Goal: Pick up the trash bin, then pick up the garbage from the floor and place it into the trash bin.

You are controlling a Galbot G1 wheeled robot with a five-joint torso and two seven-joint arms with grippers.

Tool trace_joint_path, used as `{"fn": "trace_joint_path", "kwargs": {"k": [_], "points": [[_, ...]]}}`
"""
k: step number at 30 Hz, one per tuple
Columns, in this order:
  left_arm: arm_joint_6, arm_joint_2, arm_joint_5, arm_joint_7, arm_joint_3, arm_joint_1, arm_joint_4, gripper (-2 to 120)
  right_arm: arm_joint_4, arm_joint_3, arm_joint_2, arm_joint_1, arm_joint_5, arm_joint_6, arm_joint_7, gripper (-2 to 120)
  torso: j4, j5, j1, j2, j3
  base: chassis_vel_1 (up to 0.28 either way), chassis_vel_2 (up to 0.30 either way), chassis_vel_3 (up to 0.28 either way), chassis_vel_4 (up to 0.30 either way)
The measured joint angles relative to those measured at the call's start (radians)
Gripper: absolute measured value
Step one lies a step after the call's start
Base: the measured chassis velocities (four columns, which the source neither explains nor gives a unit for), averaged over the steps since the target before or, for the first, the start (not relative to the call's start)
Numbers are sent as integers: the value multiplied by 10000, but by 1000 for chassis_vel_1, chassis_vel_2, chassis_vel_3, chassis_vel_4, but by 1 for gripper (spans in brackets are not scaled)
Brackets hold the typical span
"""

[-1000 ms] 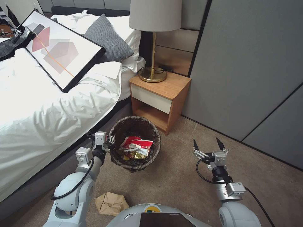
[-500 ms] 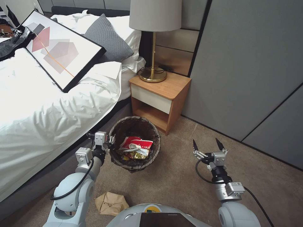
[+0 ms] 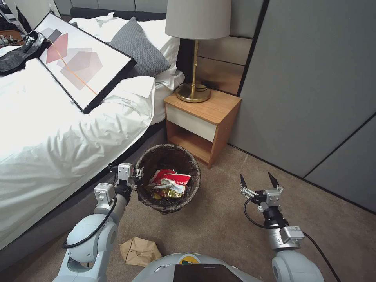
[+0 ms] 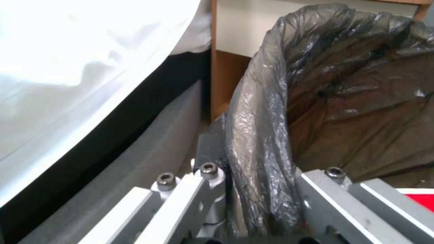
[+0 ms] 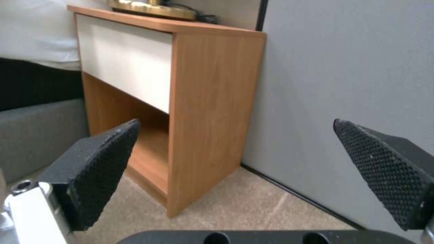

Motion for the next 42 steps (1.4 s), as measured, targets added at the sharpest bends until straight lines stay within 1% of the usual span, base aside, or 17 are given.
{"fn": "trace_joint_path", "kwargs": {"k": [15,42], "points": [[13,-22,87,10,36,-36,28,7,-130,142,38,76,69,-13,3,100,0,0,0,0,0,28,27,28,31],[-14,-66,139,71,-7,14,10,7,-181,224,35,147,125,-12,3,100,1,0,0,0,0,77,80,77,70]]}}
